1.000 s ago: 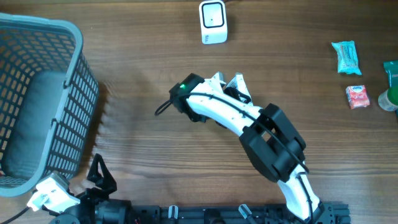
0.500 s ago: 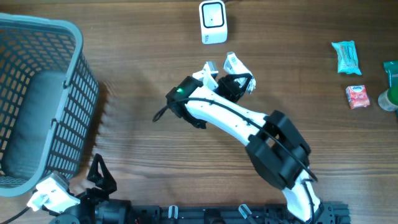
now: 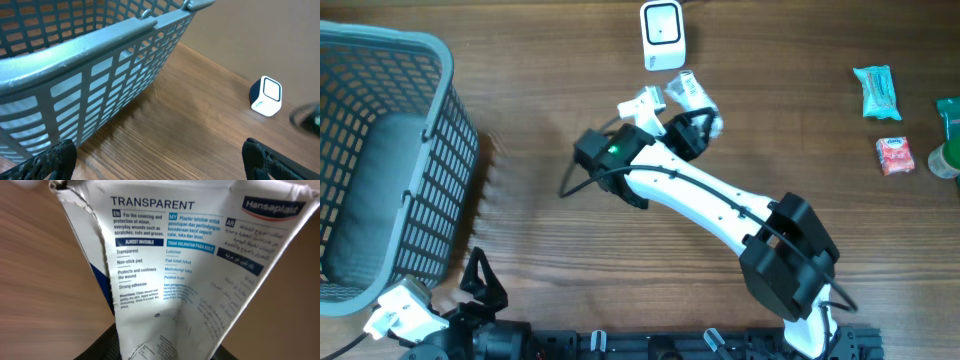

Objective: Scan the item barcode
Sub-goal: 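Hold the Hansaplast box over the white scanner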

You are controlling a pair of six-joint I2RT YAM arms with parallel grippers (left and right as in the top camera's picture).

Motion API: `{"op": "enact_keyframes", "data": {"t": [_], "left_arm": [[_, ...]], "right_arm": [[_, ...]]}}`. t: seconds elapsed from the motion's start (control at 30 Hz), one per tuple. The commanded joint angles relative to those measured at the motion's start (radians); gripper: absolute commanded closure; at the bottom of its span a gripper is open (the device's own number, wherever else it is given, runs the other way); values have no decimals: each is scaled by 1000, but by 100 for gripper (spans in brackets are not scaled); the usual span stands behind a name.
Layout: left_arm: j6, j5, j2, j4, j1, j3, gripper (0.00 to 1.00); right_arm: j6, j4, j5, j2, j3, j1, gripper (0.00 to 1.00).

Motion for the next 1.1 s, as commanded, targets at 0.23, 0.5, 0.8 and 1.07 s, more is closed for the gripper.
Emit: {"op": "enact_keyframes", "data": {"t": [0.23, 0.5, 0.8, 1.07], "left_arm": [[-5, 1, -5, 3, -5, 0, 0], [-5, 1, -5, 3, -5, 0, 0], [-5, 1, -5, 3, -5, 0, 0], [-5, 1, -5, 3, -5, 0, 0]], "right_arm": [[118, 455, -1354, -21, 17, -25, 88], [8, 688, -1845, -21, 17, -323, 96], [241, 1650, -2529, 265, 2, -655, 95], [372, 2056, -2439, 484, 7, -689, 95]]}}
